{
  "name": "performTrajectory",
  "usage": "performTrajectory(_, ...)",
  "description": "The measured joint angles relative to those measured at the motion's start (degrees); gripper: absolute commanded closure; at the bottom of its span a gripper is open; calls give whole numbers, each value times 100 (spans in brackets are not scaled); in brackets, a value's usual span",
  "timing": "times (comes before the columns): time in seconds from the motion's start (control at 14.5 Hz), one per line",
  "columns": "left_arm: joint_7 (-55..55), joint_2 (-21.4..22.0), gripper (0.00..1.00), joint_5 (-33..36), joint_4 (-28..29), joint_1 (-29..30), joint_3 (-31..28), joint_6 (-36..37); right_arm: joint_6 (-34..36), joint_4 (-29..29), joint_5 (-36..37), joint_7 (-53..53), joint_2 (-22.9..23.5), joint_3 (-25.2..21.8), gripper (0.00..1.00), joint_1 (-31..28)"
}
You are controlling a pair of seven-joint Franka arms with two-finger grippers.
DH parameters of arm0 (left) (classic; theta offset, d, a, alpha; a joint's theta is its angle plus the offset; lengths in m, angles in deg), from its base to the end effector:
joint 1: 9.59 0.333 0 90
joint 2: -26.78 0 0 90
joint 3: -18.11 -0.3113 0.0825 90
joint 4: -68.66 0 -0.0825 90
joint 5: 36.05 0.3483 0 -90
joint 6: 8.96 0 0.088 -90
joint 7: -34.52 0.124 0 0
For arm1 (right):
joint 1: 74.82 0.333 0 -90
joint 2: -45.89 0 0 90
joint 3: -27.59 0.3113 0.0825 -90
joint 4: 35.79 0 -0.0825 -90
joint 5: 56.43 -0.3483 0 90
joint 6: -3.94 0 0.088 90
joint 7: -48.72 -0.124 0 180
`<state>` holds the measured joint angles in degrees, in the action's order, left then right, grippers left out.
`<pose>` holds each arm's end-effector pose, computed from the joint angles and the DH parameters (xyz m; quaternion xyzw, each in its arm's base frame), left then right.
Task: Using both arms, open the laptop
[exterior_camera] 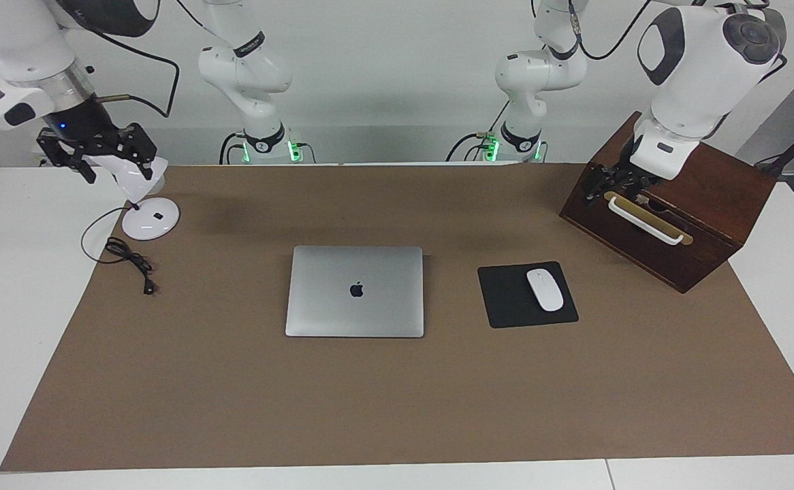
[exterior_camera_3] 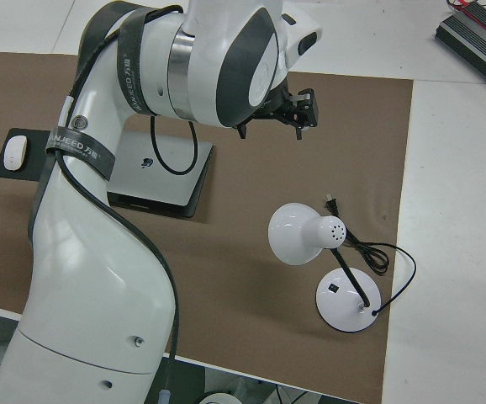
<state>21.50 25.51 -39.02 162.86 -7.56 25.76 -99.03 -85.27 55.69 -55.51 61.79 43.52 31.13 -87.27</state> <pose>0.5168 -0.0566 0.5599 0.9964 0.0656 -0.0508 0.0194 0.4985 -0.0795 0.6115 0.9993 0.0362 -0.0010 0.0093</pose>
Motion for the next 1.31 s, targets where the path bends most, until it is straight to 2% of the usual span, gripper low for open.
performTrajectory(0.97, 0, 37, 0, 0, 0, 0, 0, 5, -122, 39, 1, -170, -5, -10, 0, -85)
performTrajectory(1.31, -1, 62, 0, 0, 0, -24, 83, 9, -445, 63, -5, -301, -6, -9, 0, -85)
